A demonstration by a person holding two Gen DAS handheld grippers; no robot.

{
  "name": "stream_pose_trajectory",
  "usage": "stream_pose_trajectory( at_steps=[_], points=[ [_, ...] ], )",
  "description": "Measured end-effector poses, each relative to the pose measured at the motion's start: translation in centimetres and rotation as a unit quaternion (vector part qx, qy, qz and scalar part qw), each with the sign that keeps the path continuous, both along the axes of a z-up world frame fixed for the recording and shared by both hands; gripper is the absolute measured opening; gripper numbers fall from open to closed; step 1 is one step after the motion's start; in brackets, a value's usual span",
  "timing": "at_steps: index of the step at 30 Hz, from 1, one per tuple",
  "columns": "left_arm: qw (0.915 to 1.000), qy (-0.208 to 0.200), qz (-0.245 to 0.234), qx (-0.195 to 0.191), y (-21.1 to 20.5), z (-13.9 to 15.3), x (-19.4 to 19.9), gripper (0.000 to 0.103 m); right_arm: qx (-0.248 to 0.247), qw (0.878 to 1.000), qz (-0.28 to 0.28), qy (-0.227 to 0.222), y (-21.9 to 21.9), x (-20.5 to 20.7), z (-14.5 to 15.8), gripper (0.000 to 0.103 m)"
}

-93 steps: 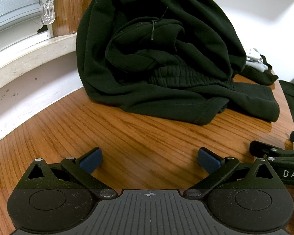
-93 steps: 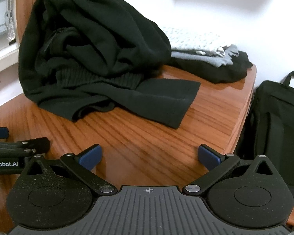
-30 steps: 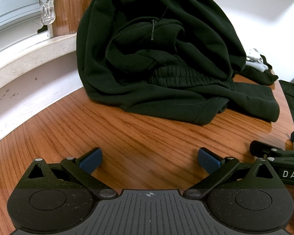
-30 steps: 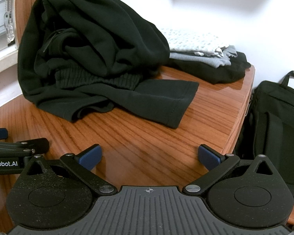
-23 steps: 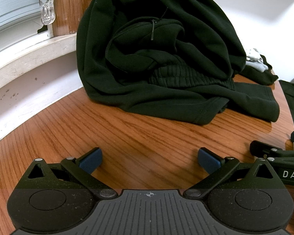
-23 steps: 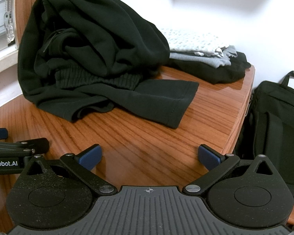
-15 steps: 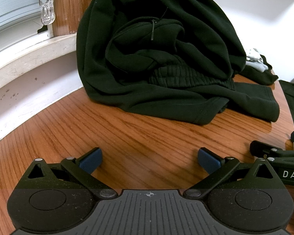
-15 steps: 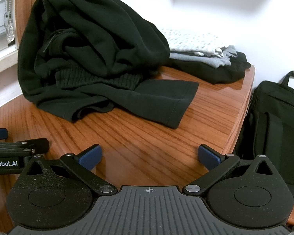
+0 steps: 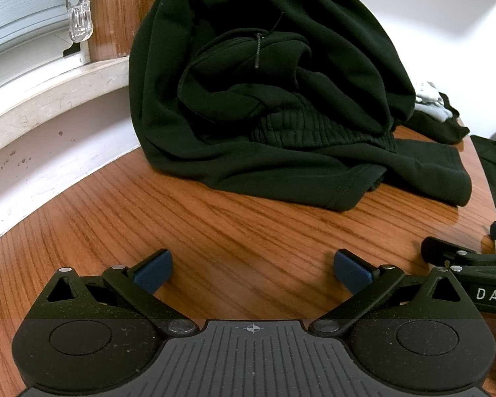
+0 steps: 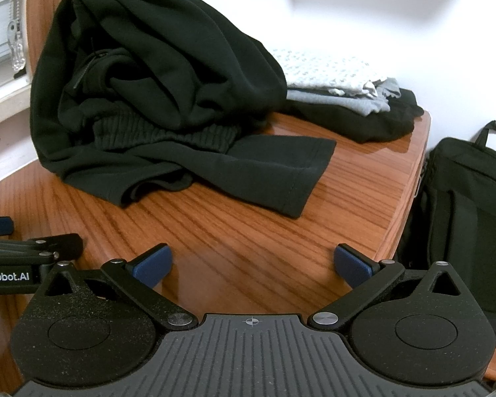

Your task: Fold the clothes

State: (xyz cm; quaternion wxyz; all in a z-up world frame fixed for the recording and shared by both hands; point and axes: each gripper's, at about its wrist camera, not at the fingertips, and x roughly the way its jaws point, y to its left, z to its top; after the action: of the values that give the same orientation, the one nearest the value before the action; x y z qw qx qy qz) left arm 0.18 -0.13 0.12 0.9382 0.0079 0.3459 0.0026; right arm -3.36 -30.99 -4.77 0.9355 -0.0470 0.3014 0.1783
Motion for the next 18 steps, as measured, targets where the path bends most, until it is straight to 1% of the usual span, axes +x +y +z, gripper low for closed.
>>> stream_pose_trajectory(
  at_steps=[3,6,9,12,14,15,18],
  points=[
    [1.0000,0.000,0.000,0.000,0.0,0.0,0.0,0.103,0.003,1.000,0.005,-0.011,-0.1,-0.2,-0.2,0.103],
    [1.0000,0.000,0.000,0.000,0.1,0.0,-0.1,0.103,0.013,0.999,0.019,-0.031,-0.5,-0.5,-0.7,0.103],
    [1.0000,0.000,0.000,0.000,0.1,-0.1,-0.1,0.103,0.014,0.999,0.039,-0.030,-0.8,-0.1,-0.6,0.103],
    [1.0000,0.000,0.000,0.000,0.2,-0.1,-0.1,0.103,0.011,0.997,0.073,-0.013,-1.4,1.1,-0.1,0.103],
    [1.0000,0.000,0.000,0.000,0.2,-0.1,-0.1,0.103,0.032,0.995,0.095,-0.010,-2.5,1.9,0.3,0.103],
    [1.0000,0.000,0.000,0.000,0.2,-0.1,-0.2,0.103,0.050,0.994,0.101,-0.012,-3.2,2.3,0.6,0.103],
    [1.0000,0.000,0.000,0.000,0.2,-0.1,-0.2,0.103,0.076,0.991,0.109,-0.023,-4.4,3.7,1.5,0.103]
  ],
)
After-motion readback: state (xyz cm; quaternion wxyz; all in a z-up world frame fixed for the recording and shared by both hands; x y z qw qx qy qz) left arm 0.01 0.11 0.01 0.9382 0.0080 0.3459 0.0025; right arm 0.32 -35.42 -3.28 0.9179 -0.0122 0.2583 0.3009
